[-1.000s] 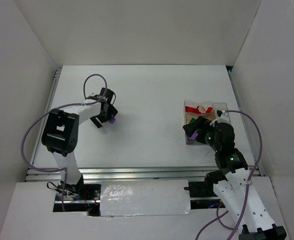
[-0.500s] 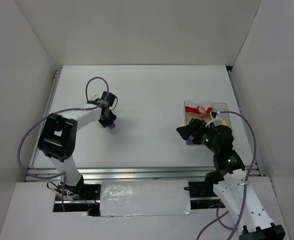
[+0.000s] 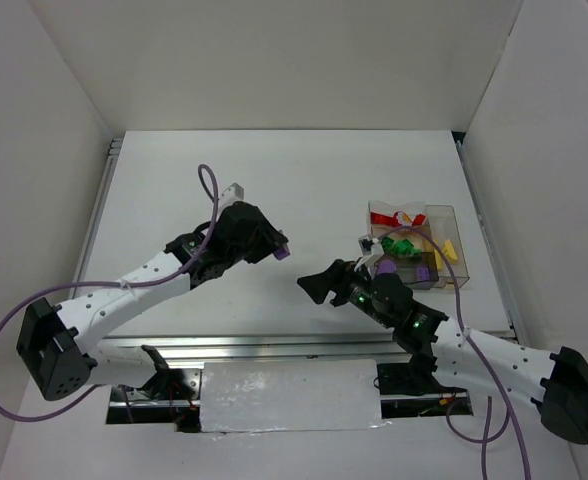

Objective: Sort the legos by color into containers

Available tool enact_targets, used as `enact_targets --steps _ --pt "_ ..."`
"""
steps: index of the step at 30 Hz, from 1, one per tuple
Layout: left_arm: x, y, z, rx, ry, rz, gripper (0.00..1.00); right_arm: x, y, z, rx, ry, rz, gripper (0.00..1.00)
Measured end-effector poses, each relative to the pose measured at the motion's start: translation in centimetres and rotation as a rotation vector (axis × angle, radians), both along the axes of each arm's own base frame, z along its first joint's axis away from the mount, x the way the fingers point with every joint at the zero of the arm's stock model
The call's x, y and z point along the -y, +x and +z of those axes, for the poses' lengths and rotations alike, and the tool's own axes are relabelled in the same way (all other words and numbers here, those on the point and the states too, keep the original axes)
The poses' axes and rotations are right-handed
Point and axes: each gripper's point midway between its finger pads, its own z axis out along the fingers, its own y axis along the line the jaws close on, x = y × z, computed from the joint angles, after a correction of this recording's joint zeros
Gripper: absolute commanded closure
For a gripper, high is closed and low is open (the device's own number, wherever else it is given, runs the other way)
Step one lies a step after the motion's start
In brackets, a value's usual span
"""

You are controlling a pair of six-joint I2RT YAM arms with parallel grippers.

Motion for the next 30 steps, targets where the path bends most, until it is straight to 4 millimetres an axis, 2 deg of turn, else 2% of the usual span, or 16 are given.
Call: enact_targets --steps 6,10,13,15,16,17,19,20,22,23,24,25,28,30 --pt "2.9 -2.2 0.4 -0.009 -0.026 -0.076 1.0 -1.8 2.2 2.7 0.072 0.016 -0.083 0.23" --pt "4.6 -2.6 1.7 0.01 -0.054 -0.113 1.0 -1.8 3.4 4.5 0.112 0.049 -0.146 0.27" --pt "5.0 -2.7 2.1 0.02 -0.072 -0.124 1.0 -1.9 4.1 4.7 0.118 0.043 -0.171 0.32" --pt "5.2 -2.7 2.3 0.023 -0.082 -0.131 1.0 -2.1 4.4 4.6 0.119 0.035 -0.18 0.41" --pt "5.3 -2.7 2.4 0.023 -0.085 -0.134 1.0 -2.1 4.5 4.5 0.12 0.033 -0.187 0.49" --pt "5.4 -2.8 2.4 0.021 -0.088 -0.139 1.0 -2.0 4.7 4.5 0.121 0.03 -0.193 0.76" --pt "5.6 -2.8 2.5 0.025 -0.095 -0.141 1.0 -2.4 4.5 5.2 0.133 0.053 -0.185 0.94" --pt "5.6 -2.7 2.6 0.031 -0.097 -0.141 1.0 -2.3 4.5 5.2 0.139 0.049 -0.187 0.98" --pt "5.6 -2.7 2.7 0.031 -0.099 -0.143 0.74 -2.3 4.6 5.2 0.143 0.046 -0.193 1.0" --pt "5.6 -2.7 2.7 0.035 -0.099 -0.145 0.58 -2.3 4.7 5.3 0.142 0.05 -0.196 1.0" --pt "5.7 -2.7 2.8 0.038 -0.102 -0.147 0.17 -2.2 4.7 5.4 0.145 0.053 -0.2 1.0" --pt "5.7 -2.7 2.9 0.044 -0.099 -0.151 0.01 -2.1 4.7 5.5 0.147 0.057 -0.203 1.0" --pt "5.8 -2.8 2.8 0.036 -0.102 -0.156 0.0 -1.2 5.1 5.3 0.137 0.059 -0.241 1.0" --pt "5.3 -2.8 2.8 0.036 -0.068 -0.15 0.01 0.2 5.5 4.5 0.098 0.051 -0.288 1.0"
